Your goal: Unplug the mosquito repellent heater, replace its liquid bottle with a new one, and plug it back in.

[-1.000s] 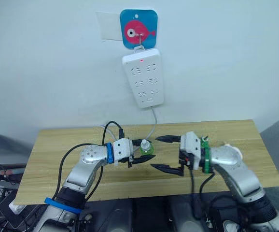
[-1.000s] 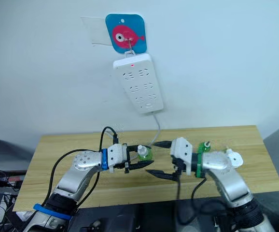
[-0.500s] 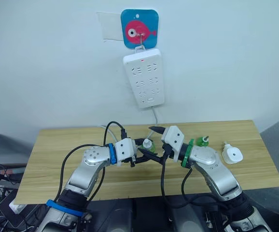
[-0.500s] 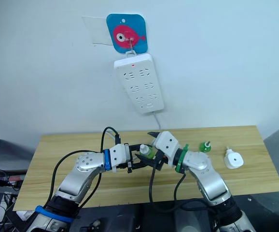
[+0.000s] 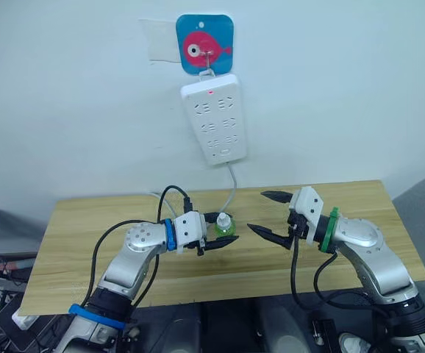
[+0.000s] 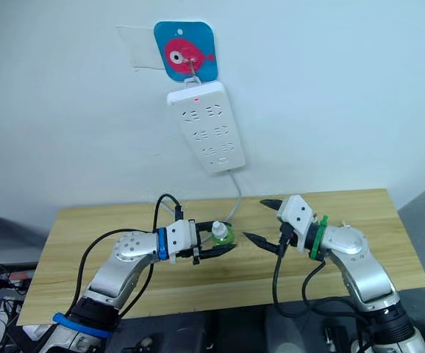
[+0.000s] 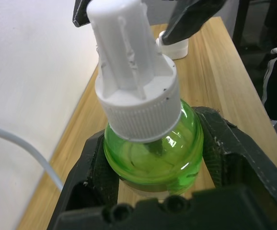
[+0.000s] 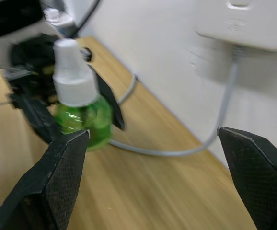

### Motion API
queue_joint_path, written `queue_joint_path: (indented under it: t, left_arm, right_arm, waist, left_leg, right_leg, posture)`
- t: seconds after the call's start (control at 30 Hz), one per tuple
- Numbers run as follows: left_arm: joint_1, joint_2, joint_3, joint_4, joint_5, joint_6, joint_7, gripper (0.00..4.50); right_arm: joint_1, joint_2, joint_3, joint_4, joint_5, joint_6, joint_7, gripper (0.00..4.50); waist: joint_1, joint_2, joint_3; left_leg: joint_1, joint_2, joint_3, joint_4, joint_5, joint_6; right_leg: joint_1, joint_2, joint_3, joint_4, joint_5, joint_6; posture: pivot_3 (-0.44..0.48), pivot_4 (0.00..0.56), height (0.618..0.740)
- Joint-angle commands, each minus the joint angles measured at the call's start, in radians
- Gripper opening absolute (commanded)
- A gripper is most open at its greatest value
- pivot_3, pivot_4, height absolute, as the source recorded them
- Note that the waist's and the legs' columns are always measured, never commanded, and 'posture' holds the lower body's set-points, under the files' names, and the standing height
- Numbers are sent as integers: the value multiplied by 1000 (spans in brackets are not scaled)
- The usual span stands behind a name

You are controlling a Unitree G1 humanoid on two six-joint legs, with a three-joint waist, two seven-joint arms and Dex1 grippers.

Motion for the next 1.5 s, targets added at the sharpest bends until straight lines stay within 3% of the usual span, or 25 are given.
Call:
queue_joint_path:
  t: [0.03,0.3,0.67,0.83,1.27,1.37,1.5]
  left_arm:
    - [-13,-9,7,-17,-14,-19,-7,2261]
    - [0,-10,-7,-38,-7,-26,-20,2261]
    - [-6,-6,-2,-22,-11,-30,-29,2261]
    - [-15,-13,-3,-9,-8,-36,-38,2261]
    - [-16,-4,-8,-12,2,-42,-45,2261]
    - [-4,0,-11,-28,2,-38,-47,2261]
    - [-6,-1,-9,-27,2,-33,-47,2261]
  right_arm:
    - [-33,42,76,-51,11,-25,29,4474]
    - [-114,206,141,38,-76,-37,-113,4474]
    - [-23,-19,-46,16,29,-48,1,4474]
    - [3,-50,-31,-33,87,-8,69,4474]
    - [-76,147,94,-124,134,172,-59,4474]
    - [-69,150,111,-108,122,158,-53,3858]
    - [-70,142,113,-89,108,137,-51,2427]
  waist:
    - [0,0,0]
    - [3,0,0]
    - [17,0,0]
    - [1,0,0]
    - [3,0,0]
    - [4,0,0]
    - [3,0,0]
  left_leg:
    - [0,0,0,0,0,0]
    - [0,0,-1,0,0,0]
    - [0,-2,1,0,0,0]
    - [0,0,0,-1,0,0]
    - [0,0,0,0,0,0]
    - [0,-1,0,0,0,0]
    - [0,-1,0,0,0,0]
  right_leg:
    - [0,0,0,0,0,0]
    - [0,0,0,0,0,0]
    - [0,-2,0,-1,0,0]
    - [0,0,0,-1,0,0]
    - [0,0,0,0,0,0]
    - [0,-1,0,-1,0,0]
    - [0,-1,0,0,0,0]
  posture:
    - [-85,249,740]
    - [-77,237,740]
    - [-92,238,740]
    - [-99,243,740]
    - [-82,251,740]
    - [-80,252,740]
    - [-76,255,740]
